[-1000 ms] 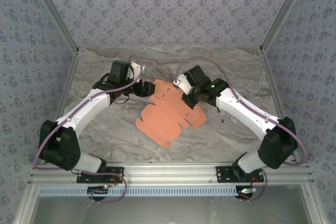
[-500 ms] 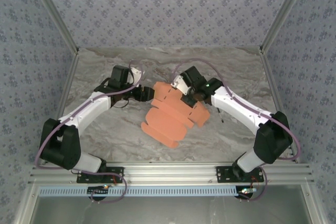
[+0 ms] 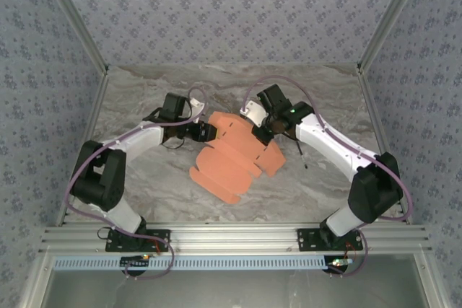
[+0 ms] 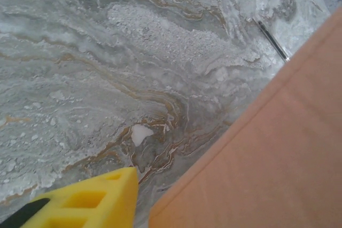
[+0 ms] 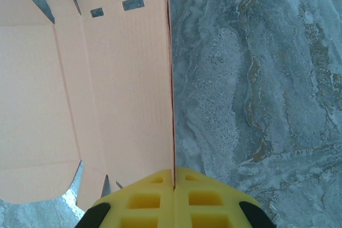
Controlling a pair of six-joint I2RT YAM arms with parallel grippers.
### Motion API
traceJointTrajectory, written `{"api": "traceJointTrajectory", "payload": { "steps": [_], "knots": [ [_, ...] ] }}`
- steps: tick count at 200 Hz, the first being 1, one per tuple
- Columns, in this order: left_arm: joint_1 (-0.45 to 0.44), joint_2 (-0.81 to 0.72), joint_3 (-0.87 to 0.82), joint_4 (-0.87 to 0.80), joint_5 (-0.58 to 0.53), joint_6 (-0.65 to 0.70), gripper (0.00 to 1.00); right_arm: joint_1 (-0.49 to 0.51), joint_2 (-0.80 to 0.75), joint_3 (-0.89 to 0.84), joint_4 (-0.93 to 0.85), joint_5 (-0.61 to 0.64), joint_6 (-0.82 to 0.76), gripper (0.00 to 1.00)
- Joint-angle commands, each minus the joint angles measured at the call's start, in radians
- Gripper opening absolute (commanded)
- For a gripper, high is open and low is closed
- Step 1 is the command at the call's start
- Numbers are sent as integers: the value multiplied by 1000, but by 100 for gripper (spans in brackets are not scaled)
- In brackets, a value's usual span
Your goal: Fold the paper box
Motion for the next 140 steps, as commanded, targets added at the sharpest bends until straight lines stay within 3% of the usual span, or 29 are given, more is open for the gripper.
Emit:
{"api": "traceJointTrajectory", "payload": {
  "steps": [1,36,90,112,140],
  "knots": [
    [3,-3,29,64,80,-7,33,1,13,28,-6,3,-4,0],
    [3,-15,25,57,93,-11,28,24,4,28,11,62,0,0],
    [3,-31,15,29,25,10,27,22,-5,30,-18,27,-2,0],
    [3,-43,5,25,-1,22,31,13,-9,30,-35,-4,-1,0],
    [6,-55,-13,17,-6,52,44,-7,-33,34,-55,-73,-1,0]
  ]
}}
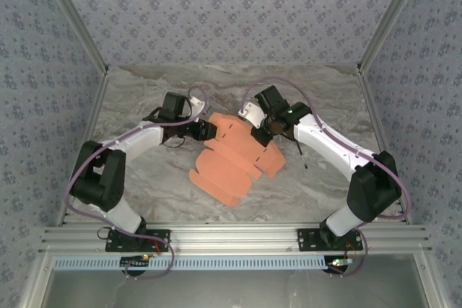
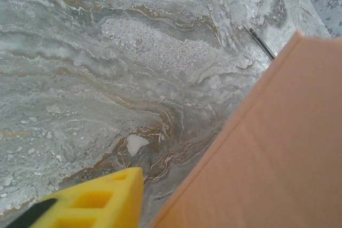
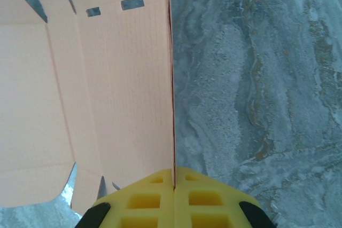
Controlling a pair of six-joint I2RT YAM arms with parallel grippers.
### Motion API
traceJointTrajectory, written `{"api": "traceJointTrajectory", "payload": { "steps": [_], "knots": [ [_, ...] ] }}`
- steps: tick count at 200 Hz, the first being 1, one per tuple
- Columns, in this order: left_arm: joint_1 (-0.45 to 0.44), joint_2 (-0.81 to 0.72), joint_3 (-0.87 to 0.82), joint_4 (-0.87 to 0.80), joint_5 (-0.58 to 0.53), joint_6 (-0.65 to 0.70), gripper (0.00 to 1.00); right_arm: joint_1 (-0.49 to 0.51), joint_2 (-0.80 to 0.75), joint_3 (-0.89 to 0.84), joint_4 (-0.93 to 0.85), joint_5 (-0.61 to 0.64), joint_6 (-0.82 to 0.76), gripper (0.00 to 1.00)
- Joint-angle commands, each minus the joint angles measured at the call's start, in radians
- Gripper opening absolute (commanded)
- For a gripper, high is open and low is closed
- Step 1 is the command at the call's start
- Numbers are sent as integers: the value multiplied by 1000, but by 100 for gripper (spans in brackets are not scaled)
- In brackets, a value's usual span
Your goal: Fold the paper box
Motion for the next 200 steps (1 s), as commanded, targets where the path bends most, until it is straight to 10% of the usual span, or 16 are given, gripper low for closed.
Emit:
{"api": "traceJointTrajectory", "payload": {
  "steps": [1,77,135,200],
  "knots": [
    [6,-47,-14,-4,-5,37,44,-18,-40,34,-47,-85,-1,0],
    [12,-92,-110,102,127,34,54,-75,-98,26,-58,-229,-18,0],
    [12,-87,-110,143,182,18,33,-85,-121,13,-39,-255,-8,0],
    [12,-101,-133,216,217,-139,21,4,-138,-41,100,86,69,0]
  ]
}}
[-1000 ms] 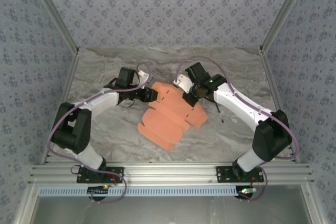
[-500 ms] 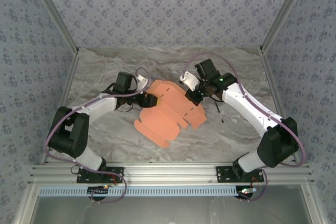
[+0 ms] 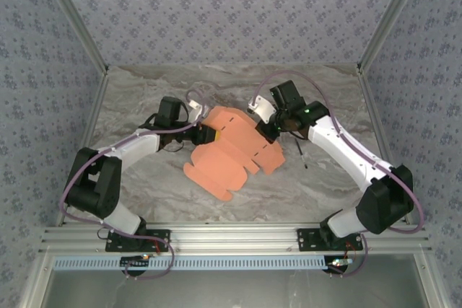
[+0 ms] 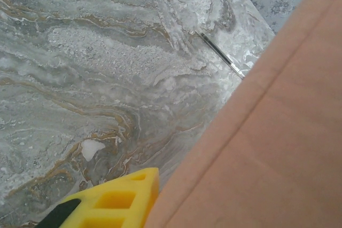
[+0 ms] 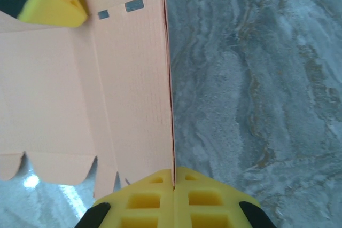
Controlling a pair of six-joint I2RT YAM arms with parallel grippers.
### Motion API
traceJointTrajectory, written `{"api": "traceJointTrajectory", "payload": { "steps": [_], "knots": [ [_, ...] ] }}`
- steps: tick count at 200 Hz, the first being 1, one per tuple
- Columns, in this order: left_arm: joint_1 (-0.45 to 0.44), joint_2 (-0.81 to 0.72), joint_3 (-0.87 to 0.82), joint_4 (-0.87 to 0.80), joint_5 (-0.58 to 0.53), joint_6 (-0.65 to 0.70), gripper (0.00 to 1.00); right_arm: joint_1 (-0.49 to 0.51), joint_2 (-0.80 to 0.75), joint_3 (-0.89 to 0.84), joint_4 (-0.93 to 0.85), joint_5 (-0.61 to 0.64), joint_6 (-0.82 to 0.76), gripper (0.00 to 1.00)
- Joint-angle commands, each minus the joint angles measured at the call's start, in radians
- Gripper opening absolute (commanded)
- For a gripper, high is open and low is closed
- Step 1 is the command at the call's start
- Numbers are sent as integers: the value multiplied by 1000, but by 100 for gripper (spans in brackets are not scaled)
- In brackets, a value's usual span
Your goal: Fold the paper box
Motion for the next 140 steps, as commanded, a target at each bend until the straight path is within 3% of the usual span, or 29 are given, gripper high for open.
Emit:
{"api": "traceJointTrajectory", "payload": {
  "steps": [1,51,79,108,140],
  "knots": [
    [5,-35,-22,71,58,-98,21,57,-24,-27,93,194,56,0],
    [5,-25,-44,124,70,-258,19,204,-22,-124,228,533,36,0],
    [4,1,-57,124,31,-291,22,234,3,-142,240,556,28,0],
    [5,-14,-67,-8,-225,-252,44,212,31,-88,131,486,35,0],
    [2,-155,-137,-58,-513,-270,51,184,36,-36,63,368,71,0]
  ]
}}
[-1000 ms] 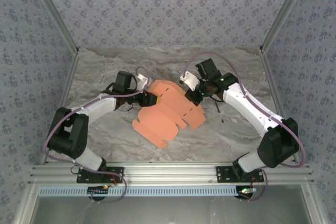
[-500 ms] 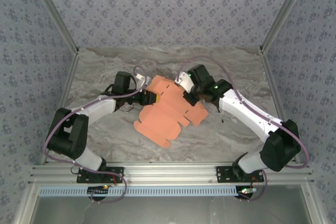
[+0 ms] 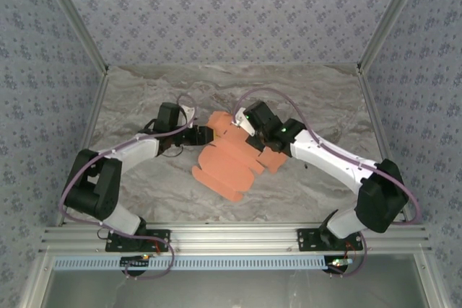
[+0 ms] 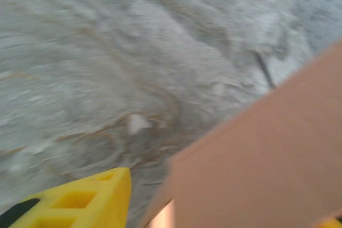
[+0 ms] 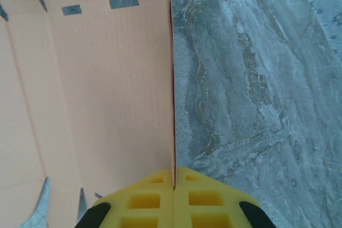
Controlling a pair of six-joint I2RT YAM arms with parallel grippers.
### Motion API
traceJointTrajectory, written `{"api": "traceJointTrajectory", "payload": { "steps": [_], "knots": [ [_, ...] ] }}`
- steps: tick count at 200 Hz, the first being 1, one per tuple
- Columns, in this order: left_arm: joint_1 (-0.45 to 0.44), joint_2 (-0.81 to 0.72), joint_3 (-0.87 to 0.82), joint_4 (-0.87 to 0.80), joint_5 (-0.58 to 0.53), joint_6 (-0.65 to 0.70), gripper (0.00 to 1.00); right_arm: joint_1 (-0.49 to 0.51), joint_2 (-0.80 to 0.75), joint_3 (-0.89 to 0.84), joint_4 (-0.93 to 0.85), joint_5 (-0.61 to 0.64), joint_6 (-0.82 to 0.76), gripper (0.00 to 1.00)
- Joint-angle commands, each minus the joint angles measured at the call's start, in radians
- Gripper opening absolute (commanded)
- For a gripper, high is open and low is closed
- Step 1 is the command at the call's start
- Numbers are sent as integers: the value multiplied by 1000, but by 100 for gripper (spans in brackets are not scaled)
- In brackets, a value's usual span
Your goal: Fold the paper box
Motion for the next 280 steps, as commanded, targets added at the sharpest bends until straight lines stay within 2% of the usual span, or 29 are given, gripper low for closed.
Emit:
{"api": "traceJointTrajectory", "payload": {
  "steps": [1,22,49,76,99,123,174,254,280],
  "knots": [
    [-3,-130,-54,-70,-259,-13,51,-19,2,60,-79,-92,38,0],
    [-38,-266,-117,-52,-304,-37,50,-37,14,68,-101,-124,57,0],
    [-137,-335,-133,-45,-263,-60,51,-69,36,80,-114,-146,74,0],
    [-207,-236,-130,90,-155,-122,43,-98,51,87,-109,-176,91,0],
    [-272,-108,-76,162,-163,-140,35,-120,72,89,-98,-203,101,0],
    [-334,16,6,186,-189,-123,31,-138,90,85,-91,-216,104,0],
    [-351,211,95,162,-252,-137,21,-162,117,92,-86,-224,105,0],
    [-355,269,57,196,-299,-163,18,-172,152,119,-80,-238,105,0],
    [-359,332,43,254,-357,-189,18,-160,163,132,-74,-254,135,0]
  ]
}}
